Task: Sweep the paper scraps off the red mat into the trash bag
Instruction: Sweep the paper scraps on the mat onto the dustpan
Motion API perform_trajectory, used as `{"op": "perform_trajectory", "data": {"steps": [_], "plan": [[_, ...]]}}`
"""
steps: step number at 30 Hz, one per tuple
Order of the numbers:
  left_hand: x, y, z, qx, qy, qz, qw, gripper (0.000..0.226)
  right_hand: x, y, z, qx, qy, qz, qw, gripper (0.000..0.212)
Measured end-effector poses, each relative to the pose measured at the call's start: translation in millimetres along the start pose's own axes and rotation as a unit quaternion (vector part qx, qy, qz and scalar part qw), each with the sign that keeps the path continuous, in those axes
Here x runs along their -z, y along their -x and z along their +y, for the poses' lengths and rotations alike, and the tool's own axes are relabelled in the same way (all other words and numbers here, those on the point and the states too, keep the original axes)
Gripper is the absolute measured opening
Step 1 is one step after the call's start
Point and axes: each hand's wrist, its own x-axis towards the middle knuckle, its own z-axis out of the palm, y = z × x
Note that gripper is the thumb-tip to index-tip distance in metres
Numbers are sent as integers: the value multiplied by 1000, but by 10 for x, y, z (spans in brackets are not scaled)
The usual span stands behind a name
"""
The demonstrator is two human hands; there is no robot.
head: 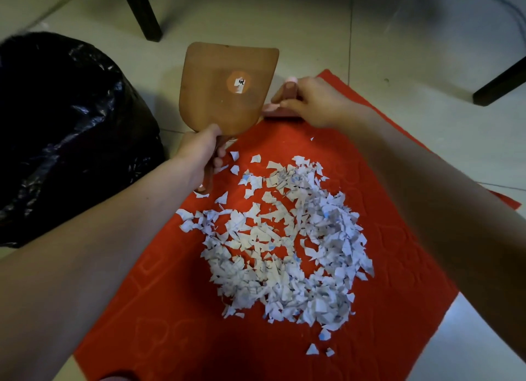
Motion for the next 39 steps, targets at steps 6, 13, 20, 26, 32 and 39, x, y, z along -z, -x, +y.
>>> {"op": "perform_trajectory", "data": {"steps": [6, 13, 20, 26, 32, 39], "plan": [[49, 33, 16, -5, -8, -3, 1000, 31, 288, 577, -43, 39, -17, -47, 998, 19], [-32, 138, 40, -14, -11, 11, 1000, 26, 29, 555, 301, -131, -16, 191, 973, 25], [-23, 254, 29, -23, -20, 0, 1000, 26, -117, 793, 10, -44, -28, 74, 996, 26], [12, 334, 48, -28, -17, -6, 999, 24, 59, 1006, 14, -20, -97, 134, 986, 23], [25, 406, 51, -32, -24, 3, 999, 22, -96, 858, 166, -121, -51, 184, 974, 24], [83, 467, 32, -29, -22, -2, 999, 24, -315, 897, -244, -35, -62, 76, 995, 26]]}}
